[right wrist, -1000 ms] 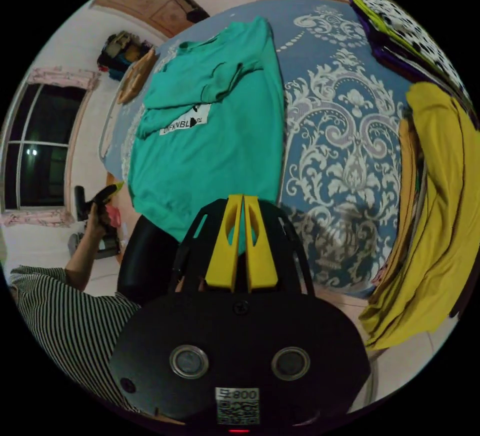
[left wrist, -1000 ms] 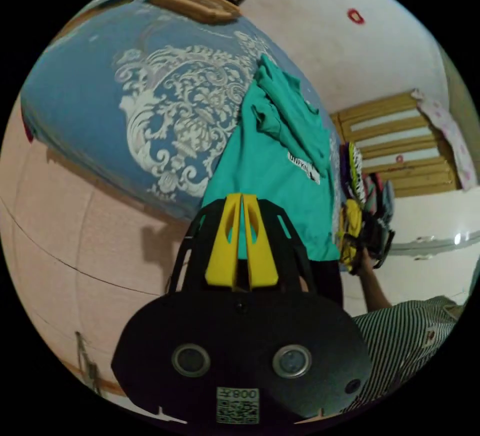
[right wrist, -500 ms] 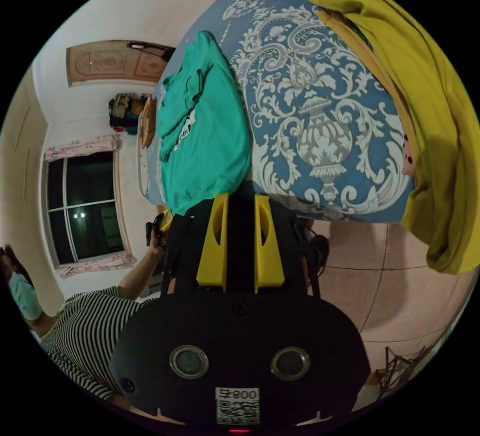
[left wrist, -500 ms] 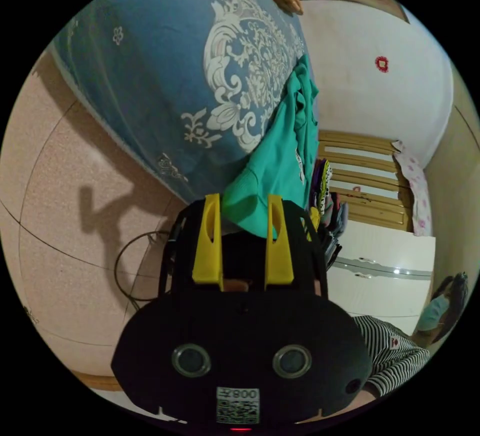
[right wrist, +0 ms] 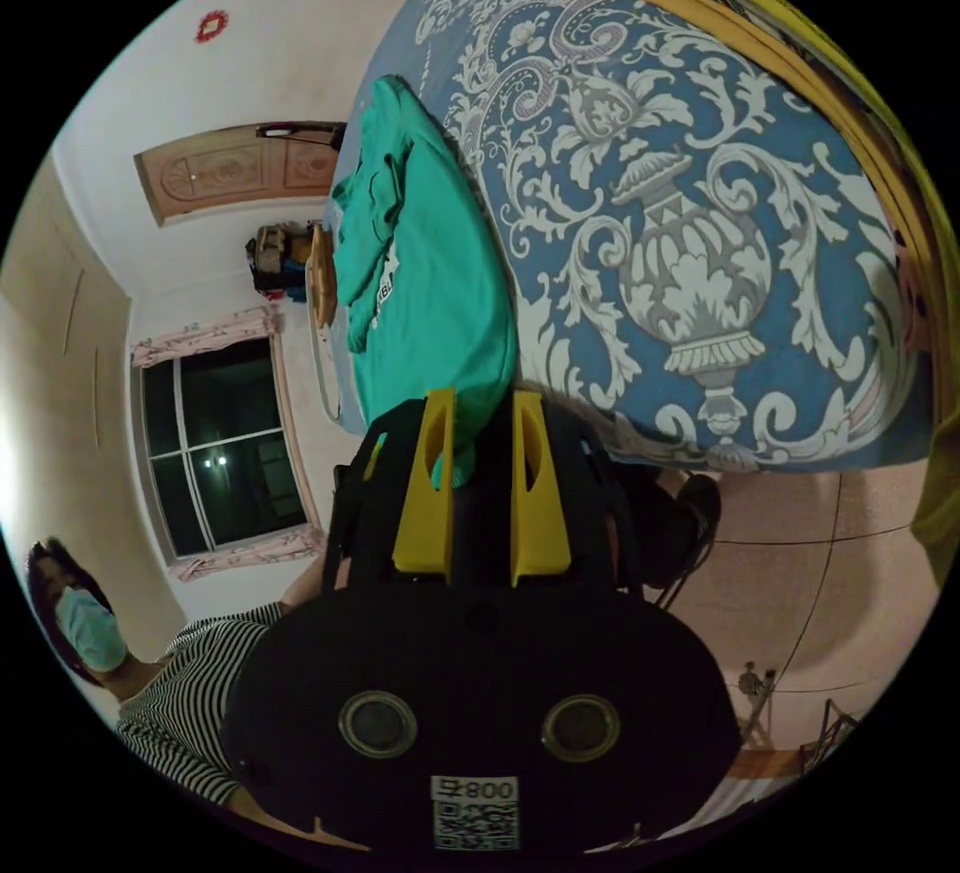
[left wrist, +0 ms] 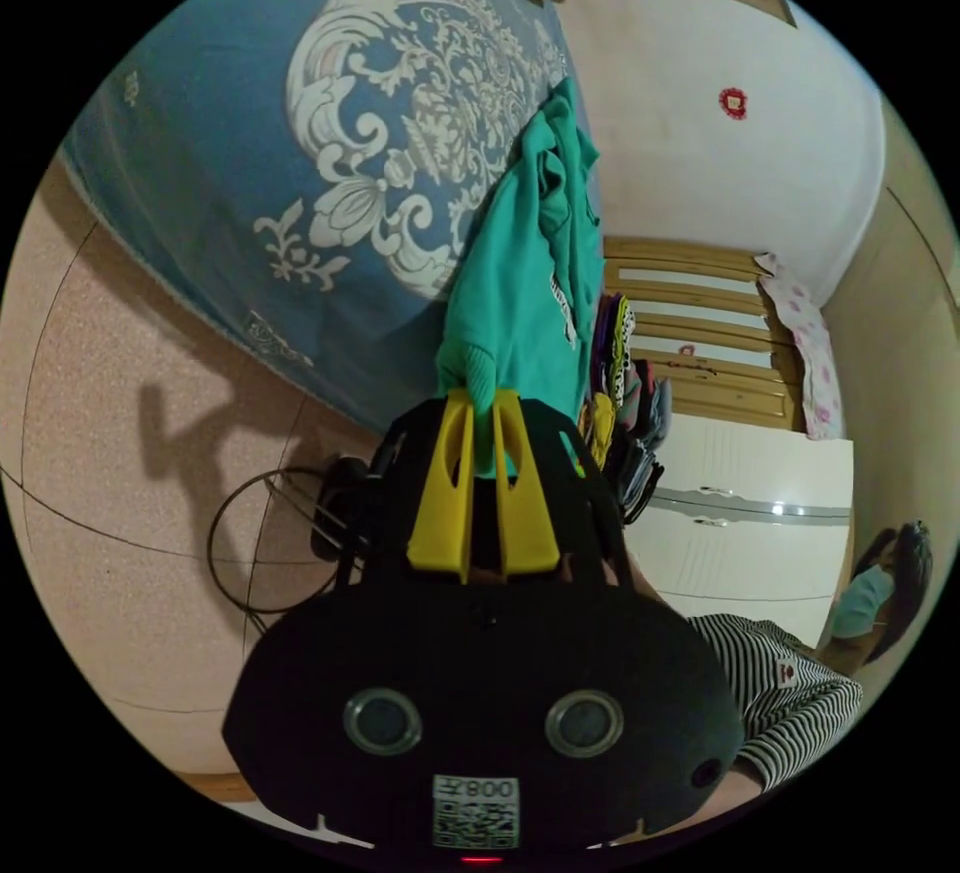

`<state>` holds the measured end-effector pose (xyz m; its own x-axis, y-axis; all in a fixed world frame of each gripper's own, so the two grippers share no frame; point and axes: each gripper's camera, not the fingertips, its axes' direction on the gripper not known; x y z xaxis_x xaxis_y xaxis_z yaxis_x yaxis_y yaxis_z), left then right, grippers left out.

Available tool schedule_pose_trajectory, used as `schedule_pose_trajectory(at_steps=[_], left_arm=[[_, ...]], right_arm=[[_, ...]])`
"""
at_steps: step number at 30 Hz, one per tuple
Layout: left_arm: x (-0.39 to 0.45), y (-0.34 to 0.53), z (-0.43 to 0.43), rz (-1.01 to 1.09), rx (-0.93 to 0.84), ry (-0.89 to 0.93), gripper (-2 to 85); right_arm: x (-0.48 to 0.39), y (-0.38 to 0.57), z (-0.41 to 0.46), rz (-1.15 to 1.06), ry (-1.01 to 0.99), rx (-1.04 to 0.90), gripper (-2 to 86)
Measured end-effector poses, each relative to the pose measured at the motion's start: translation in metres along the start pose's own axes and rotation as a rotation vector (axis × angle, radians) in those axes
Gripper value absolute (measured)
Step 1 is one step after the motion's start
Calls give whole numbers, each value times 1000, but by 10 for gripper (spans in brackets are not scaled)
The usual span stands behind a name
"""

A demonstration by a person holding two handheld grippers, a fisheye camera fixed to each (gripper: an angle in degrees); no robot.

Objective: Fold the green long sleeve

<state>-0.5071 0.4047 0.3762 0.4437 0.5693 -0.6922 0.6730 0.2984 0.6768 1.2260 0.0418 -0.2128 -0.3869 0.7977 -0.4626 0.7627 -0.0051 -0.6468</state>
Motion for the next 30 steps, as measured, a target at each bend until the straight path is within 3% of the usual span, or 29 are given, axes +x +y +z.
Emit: schedule_pose_trajectory(at_steps=[6,16,30], left_arm=[[19,41,-41,19,51,92,34],[99,104,-113,234,130,250,32],[161,212,-174,387,137,339,30]], right_arm=[[-12,35,-13,-44,46,-33,30],[-67,103,-85,-283,-99,59,15],[-116,198,-162,-496,-126,33,10]])
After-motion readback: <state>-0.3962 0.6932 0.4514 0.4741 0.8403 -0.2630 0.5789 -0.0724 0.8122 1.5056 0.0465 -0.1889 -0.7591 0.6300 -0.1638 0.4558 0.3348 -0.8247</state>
